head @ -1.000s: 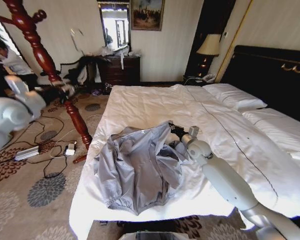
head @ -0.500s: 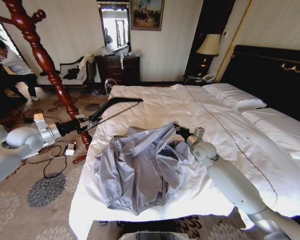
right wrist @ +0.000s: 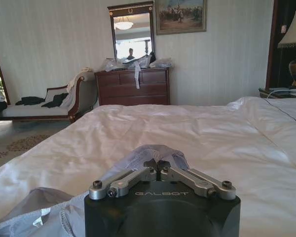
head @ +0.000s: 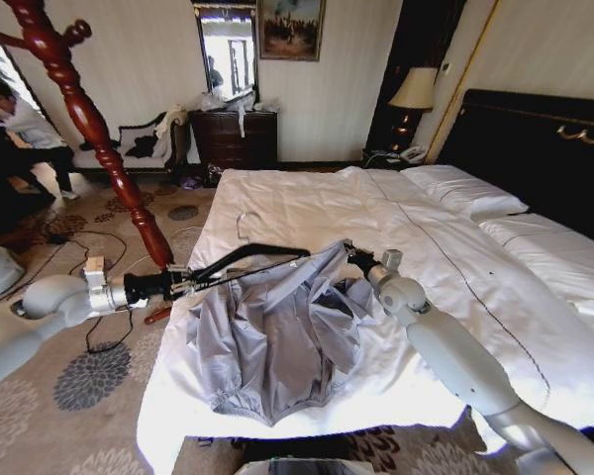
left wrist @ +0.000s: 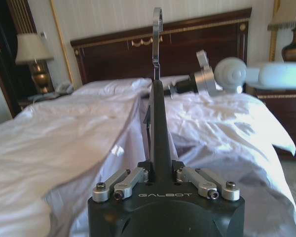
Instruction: Pick up the clothes from the bed and hang them on the clothes hanger.
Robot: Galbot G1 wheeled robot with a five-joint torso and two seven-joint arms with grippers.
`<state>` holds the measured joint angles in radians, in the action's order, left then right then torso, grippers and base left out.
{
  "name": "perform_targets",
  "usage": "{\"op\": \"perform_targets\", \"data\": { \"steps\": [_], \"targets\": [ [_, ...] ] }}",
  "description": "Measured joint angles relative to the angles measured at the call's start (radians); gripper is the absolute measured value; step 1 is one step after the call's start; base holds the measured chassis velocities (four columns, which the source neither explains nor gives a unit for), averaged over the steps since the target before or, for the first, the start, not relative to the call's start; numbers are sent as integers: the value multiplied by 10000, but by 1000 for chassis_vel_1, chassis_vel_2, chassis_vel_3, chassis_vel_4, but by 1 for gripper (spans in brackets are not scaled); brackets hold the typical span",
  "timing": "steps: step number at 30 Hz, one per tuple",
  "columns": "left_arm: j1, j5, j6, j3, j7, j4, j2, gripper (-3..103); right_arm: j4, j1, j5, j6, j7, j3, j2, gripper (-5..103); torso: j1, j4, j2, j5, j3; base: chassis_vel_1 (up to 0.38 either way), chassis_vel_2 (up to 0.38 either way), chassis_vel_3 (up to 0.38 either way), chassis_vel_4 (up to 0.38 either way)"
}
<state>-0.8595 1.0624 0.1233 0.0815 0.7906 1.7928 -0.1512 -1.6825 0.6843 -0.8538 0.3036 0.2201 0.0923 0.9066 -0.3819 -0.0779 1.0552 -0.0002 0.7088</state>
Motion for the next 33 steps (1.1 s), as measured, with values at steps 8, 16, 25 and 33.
{"op": "perform_targets", "data": {
  "steps": [8,16,25,33],
  "targets": [
    [-299,-206,-242,-112,-251,-23,-538,18,-377,26,-139,-2,30,75,-128,0,1,-3,0,1,0,0,0,0,0],
    [-236,-543,-523,-403,-597,-356,-1359,18,-677,133,-368,-1,69,132,-165,0,0,-1,0,5,0,0,0,0,0],
    [1168,-523,-849,-1808,-951,-488,-2034,18,-1244,90,-762,38,137,161,-347,0,0,-2,0,2,0,0,0,0,0],
    [2649,-586,-939,-3772,-1269,-864,-2510,18,-1584,63,-1089,132,275,161,-390,0,-1,-3,0,3,1,0,0,0,0]
  ]
}}
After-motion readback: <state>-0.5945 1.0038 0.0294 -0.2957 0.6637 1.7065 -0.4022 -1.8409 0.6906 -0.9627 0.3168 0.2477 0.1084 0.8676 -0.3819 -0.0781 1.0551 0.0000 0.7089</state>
